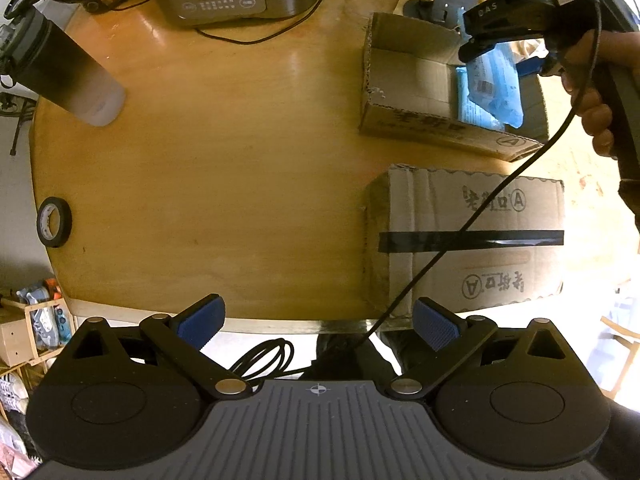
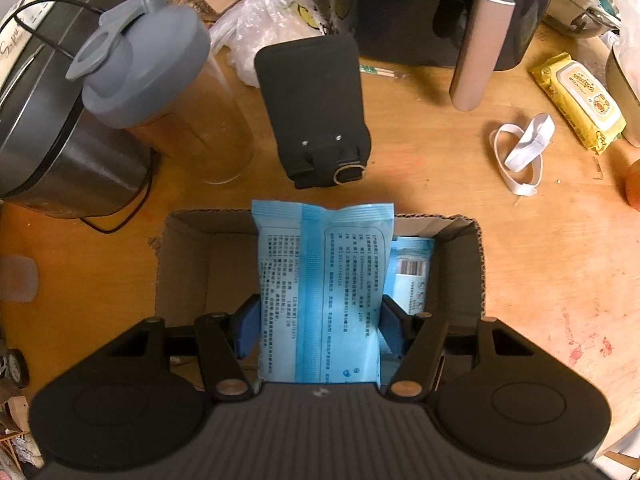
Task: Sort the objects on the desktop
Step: 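Lower the held packet into the box beside the larger packet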
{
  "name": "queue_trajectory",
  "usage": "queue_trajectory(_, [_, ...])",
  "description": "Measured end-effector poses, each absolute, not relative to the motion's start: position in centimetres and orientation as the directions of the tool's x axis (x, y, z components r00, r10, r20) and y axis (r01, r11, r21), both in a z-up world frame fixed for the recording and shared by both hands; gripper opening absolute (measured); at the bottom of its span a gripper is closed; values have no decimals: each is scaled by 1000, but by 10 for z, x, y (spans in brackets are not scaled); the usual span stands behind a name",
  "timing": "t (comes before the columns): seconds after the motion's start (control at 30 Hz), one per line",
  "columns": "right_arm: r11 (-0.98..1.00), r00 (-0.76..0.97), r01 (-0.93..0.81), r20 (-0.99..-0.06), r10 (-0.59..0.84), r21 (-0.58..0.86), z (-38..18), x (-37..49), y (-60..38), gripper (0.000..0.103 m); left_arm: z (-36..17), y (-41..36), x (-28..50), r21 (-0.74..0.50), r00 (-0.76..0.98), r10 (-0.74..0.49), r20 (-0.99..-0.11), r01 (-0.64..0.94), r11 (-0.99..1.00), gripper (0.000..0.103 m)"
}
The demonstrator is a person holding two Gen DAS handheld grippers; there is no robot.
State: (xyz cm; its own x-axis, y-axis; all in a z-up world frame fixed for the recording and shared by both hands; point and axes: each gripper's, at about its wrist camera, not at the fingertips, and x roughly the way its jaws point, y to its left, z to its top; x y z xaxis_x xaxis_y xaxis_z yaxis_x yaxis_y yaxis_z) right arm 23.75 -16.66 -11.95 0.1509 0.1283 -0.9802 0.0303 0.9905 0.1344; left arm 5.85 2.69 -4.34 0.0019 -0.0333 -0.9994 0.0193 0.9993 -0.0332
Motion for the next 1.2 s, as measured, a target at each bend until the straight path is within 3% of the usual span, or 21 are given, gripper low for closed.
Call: queue_trajectory(1.2, [986,127,35,-980,156,162,-135,247,-105,60,-46,50,60,-41,-6,-41,-999,-26,999,103])
